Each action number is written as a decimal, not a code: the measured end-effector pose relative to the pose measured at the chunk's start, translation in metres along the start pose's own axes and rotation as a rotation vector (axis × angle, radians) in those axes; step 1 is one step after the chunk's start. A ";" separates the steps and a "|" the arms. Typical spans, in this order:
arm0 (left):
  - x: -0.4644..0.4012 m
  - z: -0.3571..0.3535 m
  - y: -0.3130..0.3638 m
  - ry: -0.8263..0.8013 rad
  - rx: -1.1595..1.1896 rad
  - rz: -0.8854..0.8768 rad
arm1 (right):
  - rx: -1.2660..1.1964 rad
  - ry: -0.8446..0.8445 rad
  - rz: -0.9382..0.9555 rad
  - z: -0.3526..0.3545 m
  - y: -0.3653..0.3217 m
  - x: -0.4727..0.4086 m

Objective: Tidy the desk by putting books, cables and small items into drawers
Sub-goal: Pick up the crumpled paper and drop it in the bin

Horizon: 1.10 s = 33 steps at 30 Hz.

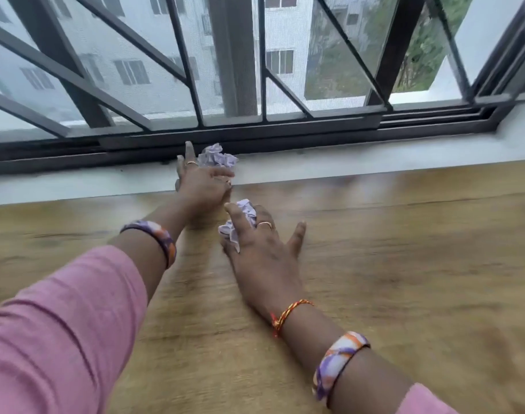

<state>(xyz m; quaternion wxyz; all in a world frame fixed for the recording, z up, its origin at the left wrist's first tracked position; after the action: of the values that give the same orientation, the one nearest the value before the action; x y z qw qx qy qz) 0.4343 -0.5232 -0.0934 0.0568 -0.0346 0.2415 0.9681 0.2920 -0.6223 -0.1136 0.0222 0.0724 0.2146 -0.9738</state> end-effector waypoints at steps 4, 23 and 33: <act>-0.013 -0.003 0.010 -0.059 0.101 -0.025 | -0.015 -0.008 0.004 0.002 0.000 0.002; 0.289 0.065 -0.035 0.213 0.392 0.006 | -0.434 0.281 -0.019 0.027 -0.010 0.112; 0.426 0.065 -0.033 0.113 0.495 0.042 | -0.598 0.325 -0.221 0.047 -0.049 0.345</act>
<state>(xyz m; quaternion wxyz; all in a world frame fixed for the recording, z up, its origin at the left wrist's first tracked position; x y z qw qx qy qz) 0.0138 -0.4237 -0.0918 0.0297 -0.0687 0.4748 0.8769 -0.0592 -0.6021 -0.1035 -0.0977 0.1931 0.4974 -0.8401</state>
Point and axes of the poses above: each hand's wrist, its own x-axis away from the middle knuckle, its own z-axis out of the back of the hand, y = z × x, the point moved 3 cm from there along -x, towards the middle knuckle
